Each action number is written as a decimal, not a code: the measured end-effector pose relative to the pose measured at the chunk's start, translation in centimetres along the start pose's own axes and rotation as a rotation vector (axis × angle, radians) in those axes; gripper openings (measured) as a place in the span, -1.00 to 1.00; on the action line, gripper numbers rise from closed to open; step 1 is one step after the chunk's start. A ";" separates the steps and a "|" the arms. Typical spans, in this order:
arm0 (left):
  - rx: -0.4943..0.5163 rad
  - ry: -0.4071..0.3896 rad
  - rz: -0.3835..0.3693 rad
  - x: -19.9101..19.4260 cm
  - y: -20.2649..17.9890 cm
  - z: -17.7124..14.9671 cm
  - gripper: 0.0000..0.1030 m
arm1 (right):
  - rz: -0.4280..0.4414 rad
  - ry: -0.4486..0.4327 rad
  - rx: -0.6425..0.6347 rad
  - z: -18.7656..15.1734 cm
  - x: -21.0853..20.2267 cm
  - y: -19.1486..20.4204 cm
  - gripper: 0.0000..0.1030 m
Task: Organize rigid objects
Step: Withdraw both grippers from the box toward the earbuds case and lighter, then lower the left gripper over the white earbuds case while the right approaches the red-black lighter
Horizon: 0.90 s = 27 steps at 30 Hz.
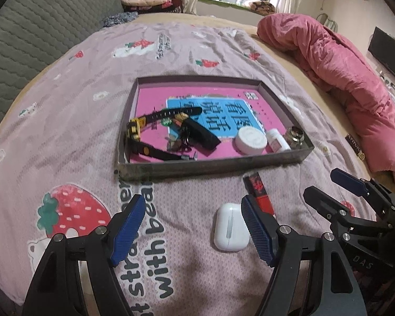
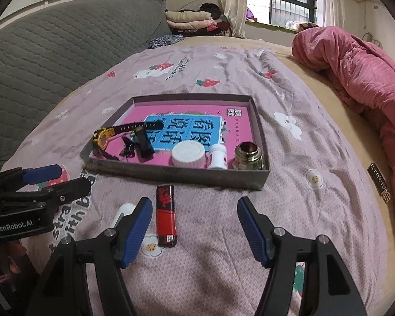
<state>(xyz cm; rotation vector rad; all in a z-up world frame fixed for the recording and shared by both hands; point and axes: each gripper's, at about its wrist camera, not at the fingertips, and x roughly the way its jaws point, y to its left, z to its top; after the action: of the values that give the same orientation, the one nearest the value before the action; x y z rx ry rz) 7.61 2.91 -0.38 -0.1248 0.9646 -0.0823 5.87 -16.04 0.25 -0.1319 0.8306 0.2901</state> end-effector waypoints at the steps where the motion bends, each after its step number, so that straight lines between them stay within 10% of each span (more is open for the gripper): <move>1: 0.001 0.010 0.000 0.2 0.0 -0.2 0.48 | 0.001 0.004 -0.005 -0.2 0.1 0.1 0.29; 27: 0.128 0.199 0.016 7.1 -4.0 -3.0 0.48 | -0.029 0.091 -0.055 -2.7 1.7 -0.1 0.29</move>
<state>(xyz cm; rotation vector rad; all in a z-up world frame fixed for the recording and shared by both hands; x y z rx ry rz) 9.08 -2.17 -7.27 0.0099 1.1558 -0.1435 5.10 -16.38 -2.81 -0.2098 0.9100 0.2816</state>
